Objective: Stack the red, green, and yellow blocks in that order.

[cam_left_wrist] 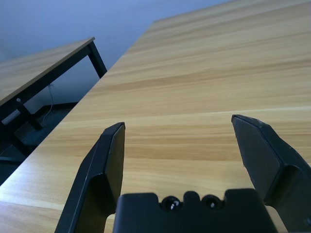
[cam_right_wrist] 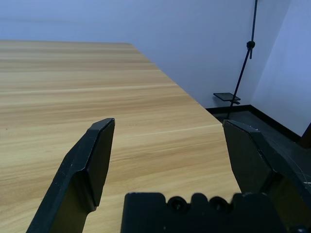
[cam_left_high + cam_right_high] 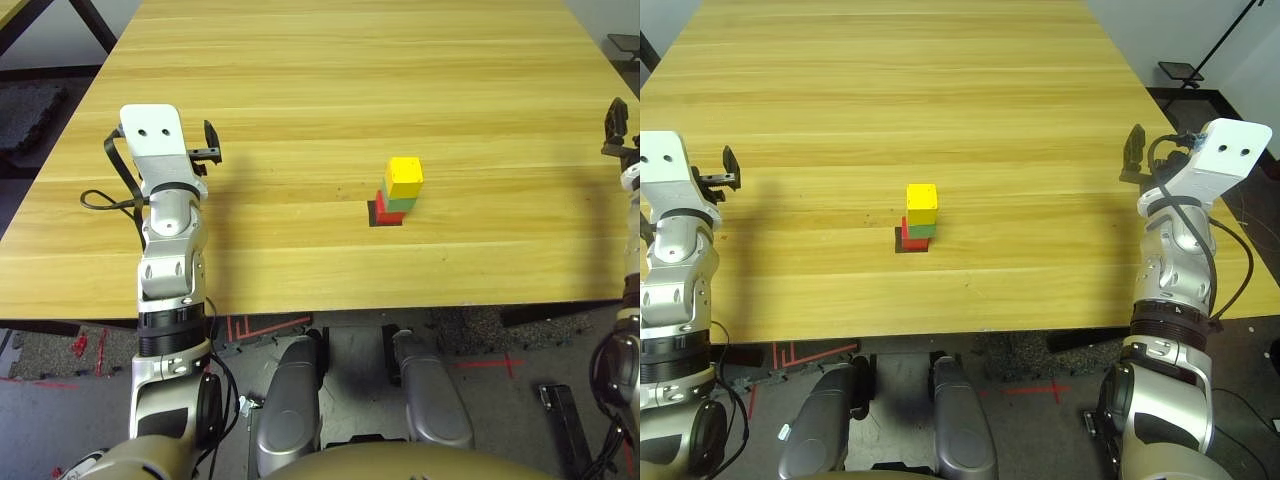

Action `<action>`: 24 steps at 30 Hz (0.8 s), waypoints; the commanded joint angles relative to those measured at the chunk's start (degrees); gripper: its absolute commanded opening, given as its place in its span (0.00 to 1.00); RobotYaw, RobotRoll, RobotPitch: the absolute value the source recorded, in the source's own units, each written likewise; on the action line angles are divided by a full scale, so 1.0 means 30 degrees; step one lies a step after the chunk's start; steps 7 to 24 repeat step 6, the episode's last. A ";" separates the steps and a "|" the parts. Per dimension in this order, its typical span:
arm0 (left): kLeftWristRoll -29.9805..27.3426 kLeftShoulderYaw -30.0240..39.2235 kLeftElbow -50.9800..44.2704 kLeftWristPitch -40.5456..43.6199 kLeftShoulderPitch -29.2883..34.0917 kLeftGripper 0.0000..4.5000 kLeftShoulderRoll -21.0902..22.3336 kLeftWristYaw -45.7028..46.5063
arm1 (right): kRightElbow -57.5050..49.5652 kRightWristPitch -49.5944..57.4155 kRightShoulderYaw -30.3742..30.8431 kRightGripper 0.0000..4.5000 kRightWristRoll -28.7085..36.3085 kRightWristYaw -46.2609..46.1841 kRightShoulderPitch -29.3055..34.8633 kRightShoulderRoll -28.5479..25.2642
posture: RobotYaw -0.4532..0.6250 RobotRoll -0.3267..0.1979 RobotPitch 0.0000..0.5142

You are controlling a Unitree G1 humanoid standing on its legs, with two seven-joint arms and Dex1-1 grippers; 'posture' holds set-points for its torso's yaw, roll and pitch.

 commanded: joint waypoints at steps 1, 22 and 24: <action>0.0172 0.0052 0.0533 -0.0206 -0.0237 0.99 0.0119 0.0086 | -0.0578 0.0509 -0.0407 1.00 0.0189 0.0017 0.0553 -0.0217 | 0.57 0.82 0.56; 0.0102 -0.0047 0.0784 -0.0500 -0.0499 0.99 0.0125 -0.0064 | -0.1074 0.0690 -0.0445 1.00 0.0150 -0.0024 0.0634 -0.0243 | 0.57 0.82 0.52; 0.0102 -0.0047 0.0784 -0.0500 -0.0499 0.99 0.0125 -0.0064 | -0.1074 0.0690 -0.0445 1.00 0.0150 -0.0024 0.0634 -0.0243 | 0.57 0.82 0.52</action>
